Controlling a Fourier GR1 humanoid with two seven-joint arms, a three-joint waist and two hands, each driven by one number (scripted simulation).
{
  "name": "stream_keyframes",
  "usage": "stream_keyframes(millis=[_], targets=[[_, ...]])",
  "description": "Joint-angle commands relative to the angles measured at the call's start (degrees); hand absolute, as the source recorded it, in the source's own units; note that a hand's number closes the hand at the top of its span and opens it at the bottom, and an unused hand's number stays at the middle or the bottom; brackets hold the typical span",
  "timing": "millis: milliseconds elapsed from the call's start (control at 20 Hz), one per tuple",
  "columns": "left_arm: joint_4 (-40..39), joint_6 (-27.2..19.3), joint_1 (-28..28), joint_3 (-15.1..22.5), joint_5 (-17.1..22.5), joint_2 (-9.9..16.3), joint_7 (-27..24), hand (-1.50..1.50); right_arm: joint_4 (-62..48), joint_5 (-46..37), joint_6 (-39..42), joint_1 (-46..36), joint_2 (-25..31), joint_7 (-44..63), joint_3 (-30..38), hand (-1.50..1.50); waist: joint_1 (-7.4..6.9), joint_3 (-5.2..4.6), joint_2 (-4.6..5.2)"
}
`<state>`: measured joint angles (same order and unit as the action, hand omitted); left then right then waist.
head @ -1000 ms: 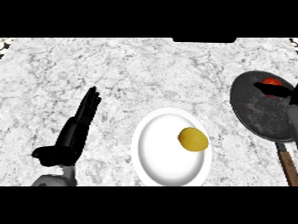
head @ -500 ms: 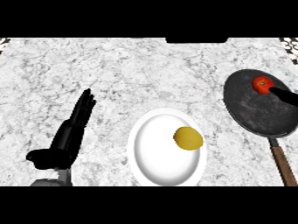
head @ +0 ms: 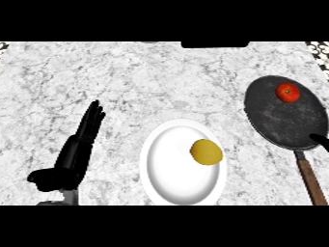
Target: Pick the tomato from the plate and place it in the pan
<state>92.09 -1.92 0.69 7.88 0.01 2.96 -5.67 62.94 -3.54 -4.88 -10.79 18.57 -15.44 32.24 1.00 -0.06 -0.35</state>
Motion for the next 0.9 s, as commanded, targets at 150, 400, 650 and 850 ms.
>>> stream_keyframes(millis=[150,400,650,850], targets=[[-1.2,-0.3,-3.8,-0.9,-0.4,-1.1,2.0,0.0,18.8,1.0,1.3,13.6,-4.7,2.4,-3.3,-1.5,-0.6,0.03,0.28],[-0.4,0.3,-4.2,-1.0,0.0,-1.6,4.4,0.0,16.1,0.6,1.9,15.6,-5.1,-1.2,-3.3,-1.5,-0.89,0.06,0.33],[-5.0,1.4,-5.7,-2.5,-0.4,-1.5,1.1,0.0,22.5,-0.3,1.8,17.8,-5.3,4.4,-4.1,-1.5,-0.83,0.05,0.34],[-1.1,2.3,-3.3,-2.6,0.0,-0.4,2.0,0.0,30.6,-2.4,1.8,25.2,-9.1,5.5,-5.7,-1.5,-0.77,0.04,0.3]])
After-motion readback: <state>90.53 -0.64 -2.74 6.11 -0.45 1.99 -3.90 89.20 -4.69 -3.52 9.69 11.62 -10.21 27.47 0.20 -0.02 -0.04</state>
